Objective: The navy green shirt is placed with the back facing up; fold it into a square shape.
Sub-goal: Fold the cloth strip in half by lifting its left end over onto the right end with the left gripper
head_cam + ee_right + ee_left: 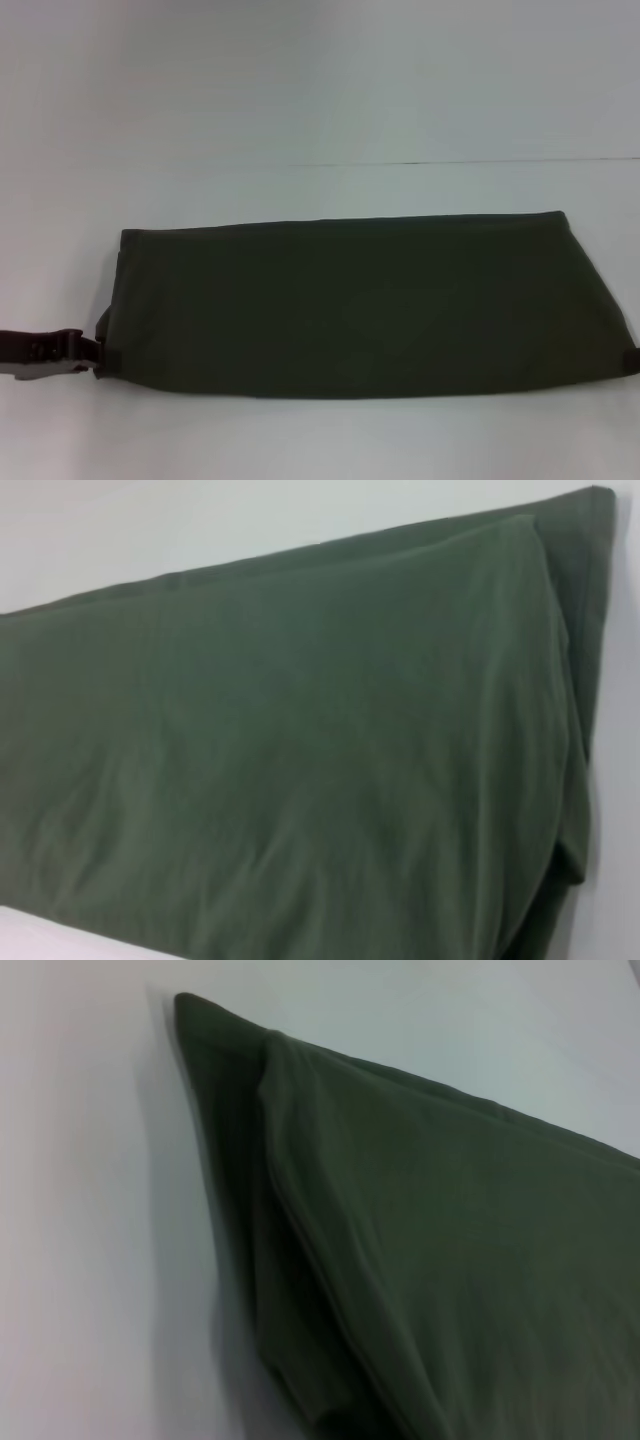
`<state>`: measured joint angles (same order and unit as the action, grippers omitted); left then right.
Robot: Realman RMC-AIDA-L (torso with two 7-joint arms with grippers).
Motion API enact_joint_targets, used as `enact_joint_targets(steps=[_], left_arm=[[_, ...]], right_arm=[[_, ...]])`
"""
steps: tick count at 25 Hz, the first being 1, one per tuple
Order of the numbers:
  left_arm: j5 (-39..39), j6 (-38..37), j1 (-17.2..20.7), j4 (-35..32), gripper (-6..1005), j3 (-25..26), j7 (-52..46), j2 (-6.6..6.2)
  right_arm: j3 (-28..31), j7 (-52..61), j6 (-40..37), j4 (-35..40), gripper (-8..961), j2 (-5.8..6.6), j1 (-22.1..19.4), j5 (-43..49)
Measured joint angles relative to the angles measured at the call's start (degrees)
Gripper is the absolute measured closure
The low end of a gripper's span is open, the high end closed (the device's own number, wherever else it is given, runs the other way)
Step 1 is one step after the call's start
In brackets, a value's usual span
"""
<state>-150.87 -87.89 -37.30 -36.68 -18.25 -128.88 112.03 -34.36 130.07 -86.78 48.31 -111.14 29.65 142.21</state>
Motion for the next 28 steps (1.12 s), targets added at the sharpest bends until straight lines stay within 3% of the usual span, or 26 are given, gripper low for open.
enact_joint_targets(steps=[14, 20, 26, 28], left_arm=[[-0.02, 0.31, -0.69, -0.40, 877, 1.93, -2.92, -0.57], [0.47, -0.52, -0.55, -2.39, 818, 3.23, -3.96, -1.22], [1.13, -0.81, -0.93, -3.60, 587, 9.15, -6.53, -2.52], [1.46, -0.70, -0.98, -3.51, 350, 10.42, -8.11, -2.71]], right_arm=[[0.78, 1.21, -0.77, -0.63, 752, 1.65, 1.44, 0.07], [3.01, 1.32, 1.16, -0.02, 515, 3.06, 2.05, 0.03], [11.44, -4.31, 2.89, -0.10, 365, 4.91, 2.54, -6.71], [12.60, -8.09, 2.30, -0.73, 315, 5.22, 1.89, -11.52]])
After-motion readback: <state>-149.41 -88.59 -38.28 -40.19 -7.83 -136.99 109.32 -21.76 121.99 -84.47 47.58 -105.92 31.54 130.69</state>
